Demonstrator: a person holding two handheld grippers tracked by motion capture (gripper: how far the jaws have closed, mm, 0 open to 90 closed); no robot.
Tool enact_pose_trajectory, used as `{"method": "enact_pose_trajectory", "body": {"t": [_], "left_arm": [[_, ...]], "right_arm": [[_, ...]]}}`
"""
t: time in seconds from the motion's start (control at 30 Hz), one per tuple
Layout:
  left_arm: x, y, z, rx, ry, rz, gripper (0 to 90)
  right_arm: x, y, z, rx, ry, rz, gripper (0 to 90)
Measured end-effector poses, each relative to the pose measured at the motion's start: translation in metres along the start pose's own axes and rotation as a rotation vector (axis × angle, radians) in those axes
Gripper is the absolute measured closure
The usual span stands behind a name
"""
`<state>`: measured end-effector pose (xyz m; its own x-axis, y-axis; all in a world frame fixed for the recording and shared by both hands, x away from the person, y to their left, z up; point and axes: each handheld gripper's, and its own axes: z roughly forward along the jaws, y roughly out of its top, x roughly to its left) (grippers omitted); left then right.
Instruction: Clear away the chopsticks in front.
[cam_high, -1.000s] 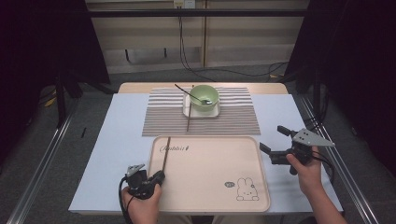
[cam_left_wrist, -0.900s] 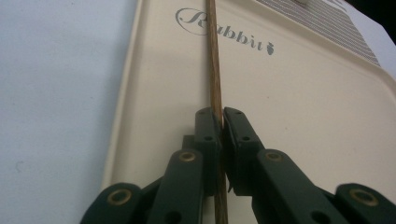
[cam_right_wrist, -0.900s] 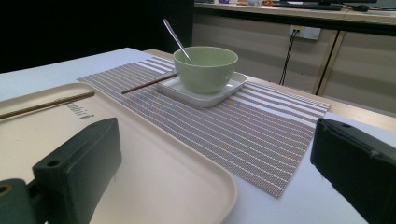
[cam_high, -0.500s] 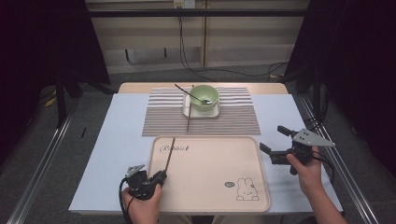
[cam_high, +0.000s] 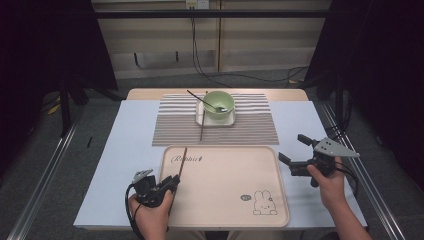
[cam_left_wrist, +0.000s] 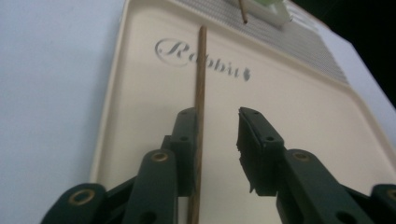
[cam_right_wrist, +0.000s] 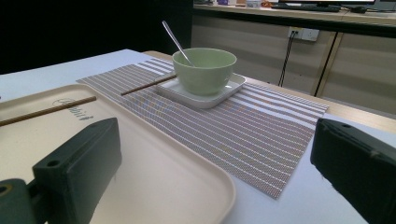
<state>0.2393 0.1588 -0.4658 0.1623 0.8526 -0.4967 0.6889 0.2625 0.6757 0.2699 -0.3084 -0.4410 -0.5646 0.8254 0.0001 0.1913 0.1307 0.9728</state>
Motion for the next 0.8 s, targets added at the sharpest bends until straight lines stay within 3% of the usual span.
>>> {"method": "enact_pose_trajectory", "body": {"t": [0.3, 0.47, 0.73, 0.8], "left_arm": [[-0.001, 0.029, 0.009, -0.072, -0.031, 0.056, 49.7], [0.001, 0.042, 0.017, -0.083, -0.028, 0.097, 35.7], [0.001, 0.058, 0.031, -0.084, -0.022, 0.149, 22.4], [-0.001, 0.062, 0.036, -0.090, -0.041, 0.146, 21.1]], "right_arm": [[0.000, 0.000, 0.000, -0.002, 0.001, 0.001, 1.7], [0.000, 0.000, 0.000, -0.001, 0.002, 0.003, 1.7], [0.001, 0.000, 0.001, -0.003, 0.003, 0.003, 1.7], [0.001, 0.000, 0.001, -0.003, 0.005, 0.003, 1.7]]}}
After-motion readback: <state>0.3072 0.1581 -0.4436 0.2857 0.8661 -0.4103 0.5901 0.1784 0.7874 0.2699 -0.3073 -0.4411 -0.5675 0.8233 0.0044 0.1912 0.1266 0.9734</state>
